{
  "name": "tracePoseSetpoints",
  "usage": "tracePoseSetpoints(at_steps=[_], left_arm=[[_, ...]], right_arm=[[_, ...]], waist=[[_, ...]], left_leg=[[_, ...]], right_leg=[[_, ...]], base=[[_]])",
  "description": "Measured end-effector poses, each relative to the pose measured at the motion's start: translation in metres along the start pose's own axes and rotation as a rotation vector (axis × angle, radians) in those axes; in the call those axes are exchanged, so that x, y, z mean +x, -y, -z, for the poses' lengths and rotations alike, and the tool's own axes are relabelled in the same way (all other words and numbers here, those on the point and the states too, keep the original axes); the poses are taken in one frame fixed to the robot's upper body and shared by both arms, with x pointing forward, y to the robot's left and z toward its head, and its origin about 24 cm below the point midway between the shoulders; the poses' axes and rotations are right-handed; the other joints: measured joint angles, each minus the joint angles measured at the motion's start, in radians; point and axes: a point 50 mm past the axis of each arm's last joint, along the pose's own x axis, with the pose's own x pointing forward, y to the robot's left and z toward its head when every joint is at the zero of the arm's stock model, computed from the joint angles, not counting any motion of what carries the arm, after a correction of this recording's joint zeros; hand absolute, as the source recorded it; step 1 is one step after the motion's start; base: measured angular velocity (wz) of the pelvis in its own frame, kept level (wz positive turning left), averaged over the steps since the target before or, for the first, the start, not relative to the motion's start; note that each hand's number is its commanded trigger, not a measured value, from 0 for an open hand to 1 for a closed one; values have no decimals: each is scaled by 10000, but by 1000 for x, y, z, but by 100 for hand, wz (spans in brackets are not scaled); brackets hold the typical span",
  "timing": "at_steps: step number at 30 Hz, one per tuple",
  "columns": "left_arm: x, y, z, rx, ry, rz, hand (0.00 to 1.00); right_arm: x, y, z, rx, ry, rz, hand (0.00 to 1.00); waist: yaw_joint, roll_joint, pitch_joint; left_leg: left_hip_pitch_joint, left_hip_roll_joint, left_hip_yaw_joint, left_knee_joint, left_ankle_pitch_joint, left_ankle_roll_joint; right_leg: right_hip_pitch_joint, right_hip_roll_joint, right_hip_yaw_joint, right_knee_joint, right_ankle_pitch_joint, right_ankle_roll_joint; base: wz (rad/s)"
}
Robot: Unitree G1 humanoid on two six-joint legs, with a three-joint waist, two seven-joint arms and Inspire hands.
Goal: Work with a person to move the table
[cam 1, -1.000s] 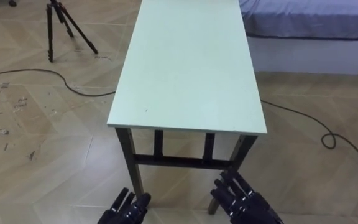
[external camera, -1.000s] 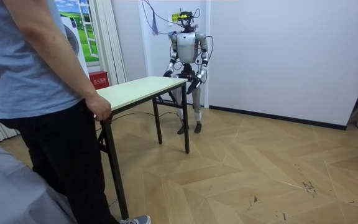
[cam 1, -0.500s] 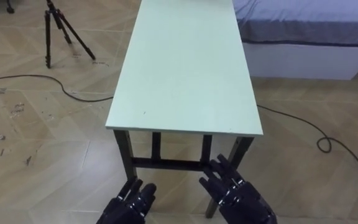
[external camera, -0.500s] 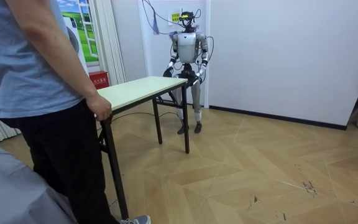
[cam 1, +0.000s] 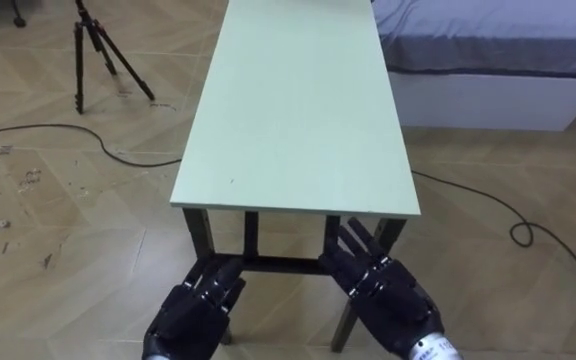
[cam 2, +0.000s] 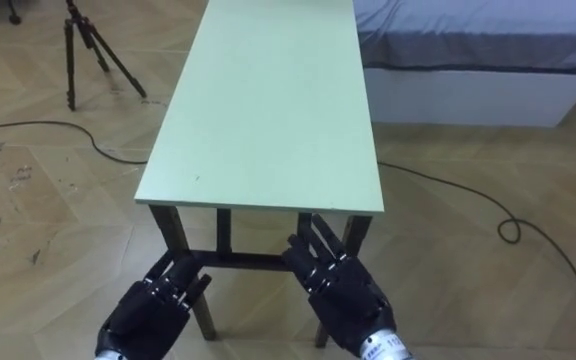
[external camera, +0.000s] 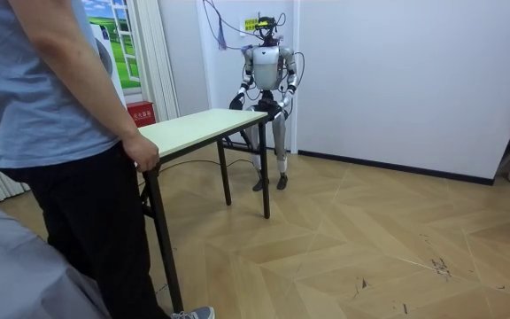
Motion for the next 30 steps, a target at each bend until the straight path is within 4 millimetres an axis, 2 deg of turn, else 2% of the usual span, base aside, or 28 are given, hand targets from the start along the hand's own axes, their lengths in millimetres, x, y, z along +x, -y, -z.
tracePoseSetpoints(at_steps=[5, 21, 25, 30], left_arm=[[9, -4, -9, -108, 130, -429, 0], [22, 1, -12, -95, -163, -530, 0], [29, 10, -15, -21, -146, -160, 0], [39, 37, -22, -267, 188, 821, 0]], right_arm=[[1, 1, 0, 470, -34, 159, 0], [8, -2, -1, 588, -356, 306, 0], [9, -2, -3, 817, -312, 343, 0], [10, -2, -3, 1254, -303, 348, 0]], waist=[[5, 21, 13], [-14, 20, 4], [-36, 23, -18], [-36, 36, -17]], left_leg=[[185, 17, -1, -10, 3, -4], [321, 7, 1, -7, 2, -4], [195, -2, 1, 8, 2, -4], [154, -4, 0, 33, 3, -4]], right_leg=[[184, 12, -3, -17, -17, -20], [236, 12, 16, 13, -15, -29], [128, -1, 17, 70, -9, -34], [28, -6, 9, 90, -2, -42]], base=[[0], [0], [0], [0]])
